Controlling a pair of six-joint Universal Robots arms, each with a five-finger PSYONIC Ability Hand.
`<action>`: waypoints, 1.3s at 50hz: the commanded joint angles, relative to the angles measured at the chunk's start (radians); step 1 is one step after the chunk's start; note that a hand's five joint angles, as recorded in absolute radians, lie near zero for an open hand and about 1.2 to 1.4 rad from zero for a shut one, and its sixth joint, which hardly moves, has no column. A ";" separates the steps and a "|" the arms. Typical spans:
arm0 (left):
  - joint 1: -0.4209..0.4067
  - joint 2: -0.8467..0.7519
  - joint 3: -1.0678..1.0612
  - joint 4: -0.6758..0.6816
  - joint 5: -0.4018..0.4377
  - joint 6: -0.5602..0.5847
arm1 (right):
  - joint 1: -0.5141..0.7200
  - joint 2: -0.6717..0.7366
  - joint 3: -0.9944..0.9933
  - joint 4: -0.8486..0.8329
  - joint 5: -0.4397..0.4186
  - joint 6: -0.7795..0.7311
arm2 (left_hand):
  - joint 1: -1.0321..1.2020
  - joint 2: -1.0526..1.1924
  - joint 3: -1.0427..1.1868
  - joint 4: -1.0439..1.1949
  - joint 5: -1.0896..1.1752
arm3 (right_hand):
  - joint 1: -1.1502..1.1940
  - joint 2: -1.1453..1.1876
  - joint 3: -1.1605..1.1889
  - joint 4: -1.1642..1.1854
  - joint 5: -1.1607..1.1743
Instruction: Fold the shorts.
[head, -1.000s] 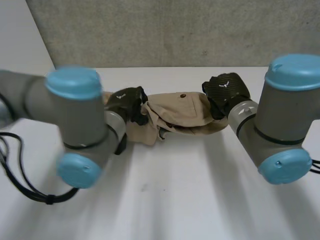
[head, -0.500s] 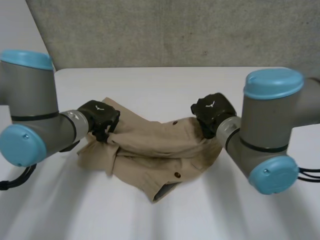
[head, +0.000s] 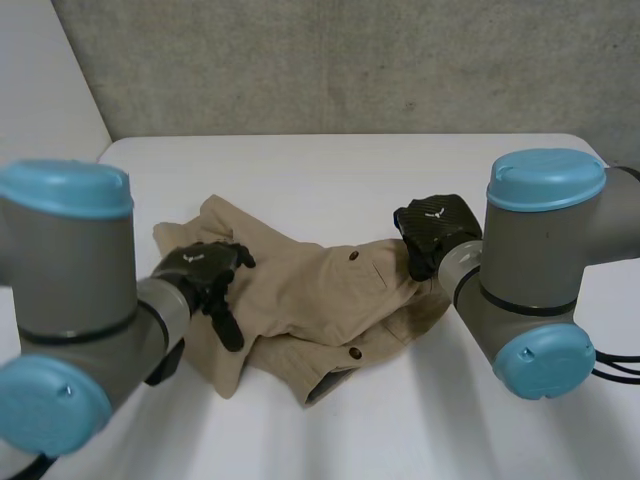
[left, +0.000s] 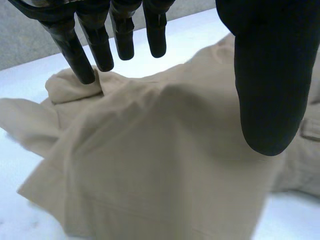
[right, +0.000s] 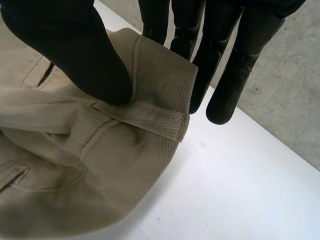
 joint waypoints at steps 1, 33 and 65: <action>-0.046 -0.027 -0.060 0.158 -0.101 -0.005 | 0.000 -0.007 0.018 0.000 -0.003 -0.003 | -0.011 0.008 0.001 0.004 0.006 | 0.416 0.220 0.211 0.198 0.221; -0.170 -0.127 -0.089 0.244 -0.261 -0.085 | 0.000 0.002 0.050 -0.029 0.008 -0.002 | 0.004 0.023 0.015 0.018 0.021 | 0.416 0.220 0.211 0.198 0.221; 0.098 -0.041 -0.202 0.372 -0.144 0.079 | -0.119 -0.155 0.035 0.135 -0.265 -0.072 | 1.107 1.126 1.119 1.122 1.125 | -0.806 -1.001 -1.010 -1.024 -1.000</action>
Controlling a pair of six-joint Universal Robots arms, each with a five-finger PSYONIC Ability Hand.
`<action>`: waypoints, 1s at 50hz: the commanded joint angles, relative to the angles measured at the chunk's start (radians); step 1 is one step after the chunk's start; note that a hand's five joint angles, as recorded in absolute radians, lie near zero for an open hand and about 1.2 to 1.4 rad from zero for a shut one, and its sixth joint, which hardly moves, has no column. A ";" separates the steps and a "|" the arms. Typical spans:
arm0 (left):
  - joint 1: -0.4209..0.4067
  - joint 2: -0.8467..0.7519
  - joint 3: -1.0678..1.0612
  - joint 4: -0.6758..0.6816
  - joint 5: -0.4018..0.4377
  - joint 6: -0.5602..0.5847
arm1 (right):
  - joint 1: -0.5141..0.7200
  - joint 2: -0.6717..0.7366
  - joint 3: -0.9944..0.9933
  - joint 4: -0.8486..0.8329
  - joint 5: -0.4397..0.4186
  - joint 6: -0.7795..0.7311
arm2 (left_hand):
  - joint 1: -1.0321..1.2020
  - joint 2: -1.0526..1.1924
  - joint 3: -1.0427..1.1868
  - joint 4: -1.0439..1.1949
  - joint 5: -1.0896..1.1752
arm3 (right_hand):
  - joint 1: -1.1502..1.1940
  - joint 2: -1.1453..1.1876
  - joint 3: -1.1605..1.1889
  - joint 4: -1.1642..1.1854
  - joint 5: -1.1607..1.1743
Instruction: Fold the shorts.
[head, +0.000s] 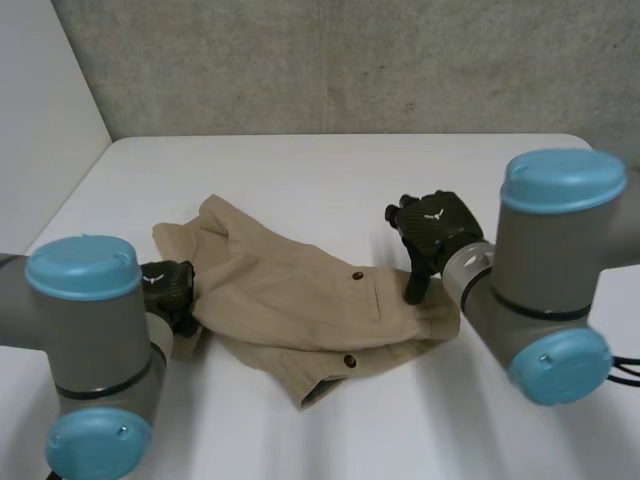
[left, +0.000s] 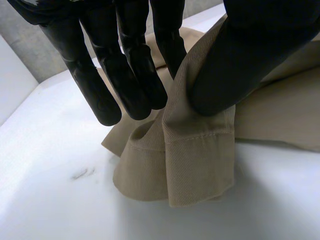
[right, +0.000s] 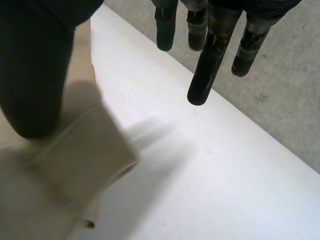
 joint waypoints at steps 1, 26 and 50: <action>0.039 0.017 0.011 0.001 0.079 -0.001 | -0.100 -0.114 -0.010 0.152 -0.203 -0.070 | 0.274 0.203 0.211 0.202 0.259 | -0.034 -0.054 -0.517 -0.068 -0.077; 0.044 0.015 0.085 -0.014 0.088 0.021 | -0.041 -0.191 0.409 -0.160 -0.078 -0.031 | 0.274 0.203 0.211 0.202 0.259 | 0.252 0.232 -0.231 0.218 0.209; 0.100 -0.071 0.770 -0.013 0.184 0.449 | 0.038 -0.073 -0.198 -0.324 0.013 -0.314 | 0.274 0.203 0.211 0.202 0.259 | 1.188 1.168 0.705 1.154 1.145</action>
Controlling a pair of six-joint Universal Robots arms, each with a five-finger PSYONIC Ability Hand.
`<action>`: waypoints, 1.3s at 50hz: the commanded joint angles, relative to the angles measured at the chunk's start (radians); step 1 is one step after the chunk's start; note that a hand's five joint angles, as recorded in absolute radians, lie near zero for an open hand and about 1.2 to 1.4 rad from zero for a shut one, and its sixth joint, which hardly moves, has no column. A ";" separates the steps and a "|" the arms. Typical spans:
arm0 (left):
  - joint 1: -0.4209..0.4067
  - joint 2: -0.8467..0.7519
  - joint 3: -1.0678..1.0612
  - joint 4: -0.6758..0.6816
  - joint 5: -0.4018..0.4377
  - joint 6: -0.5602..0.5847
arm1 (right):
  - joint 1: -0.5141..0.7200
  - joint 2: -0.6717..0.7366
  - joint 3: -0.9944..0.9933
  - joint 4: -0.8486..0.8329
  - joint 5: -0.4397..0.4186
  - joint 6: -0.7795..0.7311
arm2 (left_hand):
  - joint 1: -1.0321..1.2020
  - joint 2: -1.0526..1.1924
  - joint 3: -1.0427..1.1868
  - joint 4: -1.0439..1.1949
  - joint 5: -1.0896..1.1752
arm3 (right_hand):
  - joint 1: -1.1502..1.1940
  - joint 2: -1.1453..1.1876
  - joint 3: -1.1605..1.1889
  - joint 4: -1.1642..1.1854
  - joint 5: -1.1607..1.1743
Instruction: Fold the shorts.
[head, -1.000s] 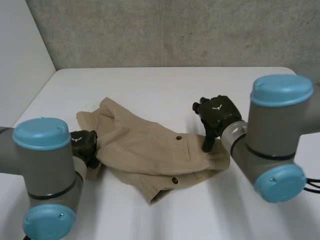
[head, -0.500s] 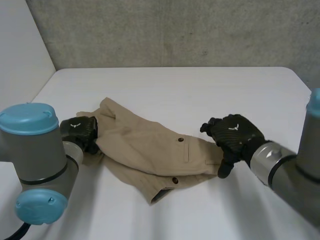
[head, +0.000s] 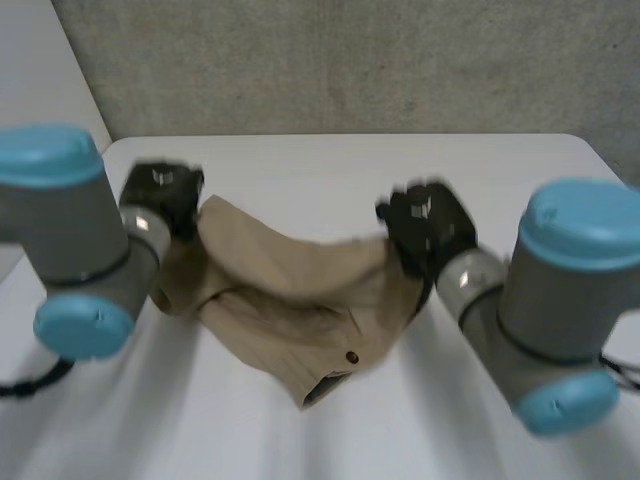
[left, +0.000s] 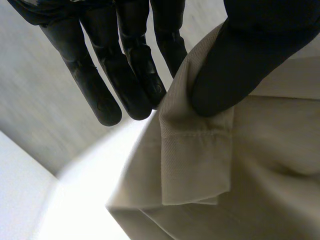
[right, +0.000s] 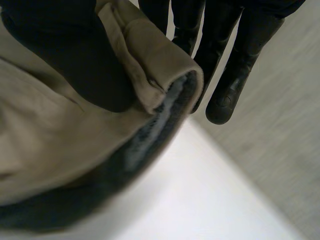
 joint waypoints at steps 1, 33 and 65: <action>0.038 -0.019 0.448 0.103 0.000 0.182 | 0.002 0.023 -0.408 -0.111 0.047 -0.210 | 0.274 0.198 0.205 0.198 0.259 | 0.429 0.215 0.215 0.207 0.239; -0.103 0.095 -0.458 0.507 0.007 0.041 | -0.047 0.172 -0.046 -0.064 0.043 -0.202 | 0.274 0.198 0.205 0.198 0.259 | 0.429 0.215 0.215 0.207 0.239; -0.056 0.182 -0.547 0.128 0.000 0.046 | -0.319 -0.064 0.237 0.133 -0.261 0.207 | -0.657 -0.732 -0.725 -0.732 -0.671 | -0.233 -0.448 -0.447 -0.456 -0.423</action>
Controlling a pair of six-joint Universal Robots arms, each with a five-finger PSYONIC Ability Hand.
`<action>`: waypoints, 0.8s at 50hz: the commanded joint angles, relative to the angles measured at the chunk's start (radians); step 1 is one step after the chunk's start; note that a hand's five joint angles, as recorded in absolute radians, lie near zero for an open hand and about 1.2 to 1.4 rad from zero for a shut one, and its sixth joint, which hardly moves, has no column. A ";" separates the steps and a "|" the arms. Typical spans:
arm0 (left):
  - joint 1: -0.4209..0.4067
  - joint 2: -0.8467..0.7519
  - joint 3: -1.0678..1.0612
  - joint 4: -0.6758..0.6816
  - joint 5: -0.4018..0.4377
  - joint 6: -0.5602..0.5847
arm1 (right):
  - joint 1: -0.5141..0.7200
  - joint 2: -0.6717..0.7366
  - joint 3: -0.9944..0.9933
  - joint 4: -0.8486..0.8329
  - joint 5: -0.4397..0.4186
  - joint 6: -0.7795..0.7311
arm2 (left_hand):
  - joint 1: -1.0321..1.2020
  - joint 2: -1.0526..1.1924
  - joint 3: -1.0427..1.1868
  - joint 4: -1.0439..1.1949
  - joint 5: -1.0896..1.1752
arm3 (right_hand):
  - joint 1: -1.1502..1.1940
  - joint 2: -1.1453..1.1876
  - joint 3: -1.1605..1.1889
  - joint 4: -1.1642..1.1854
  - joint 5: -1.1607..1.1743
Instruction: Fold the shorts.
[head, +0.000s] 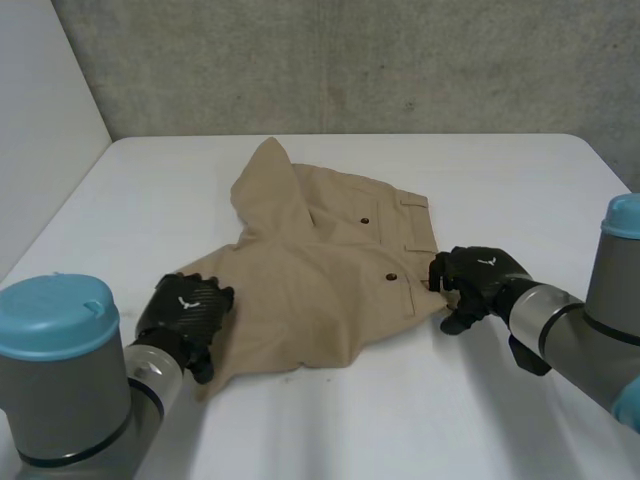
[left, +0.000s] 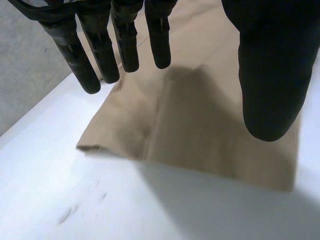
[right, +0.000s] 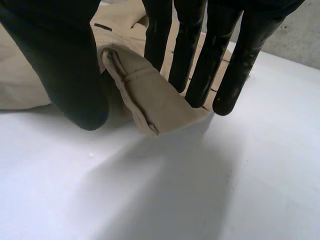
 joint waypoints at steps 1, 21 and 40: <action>0.060 -0.006 -0.014 0.012 0.002 -0.012 | -0.023 -0.075 0.098 -0.062 -0.001 -0.084 | 0.073 0.084 0.078 0.092 0.095 | 0.070 -0.044 -0.041 -0.038 -0.055; 0.048 0.106 -0.069 0.010 0.008 -0.191 | -0.021 -0.181 0.287 -0.292 0.001 -0.371 | 0.170 0.181 0.175 0.189 0.192 | -0.027 -0.141 -0.138 -0.136 -0.152; -0.053 0.011 -0.062 0.024 0.000 -0.330 | -0.012 -0.030 0.173 -0.376 0.001 0.042 | 0.059 0.069 0.064 0.077 0.081 | 0.750 0.635 0.639 0.641 0.625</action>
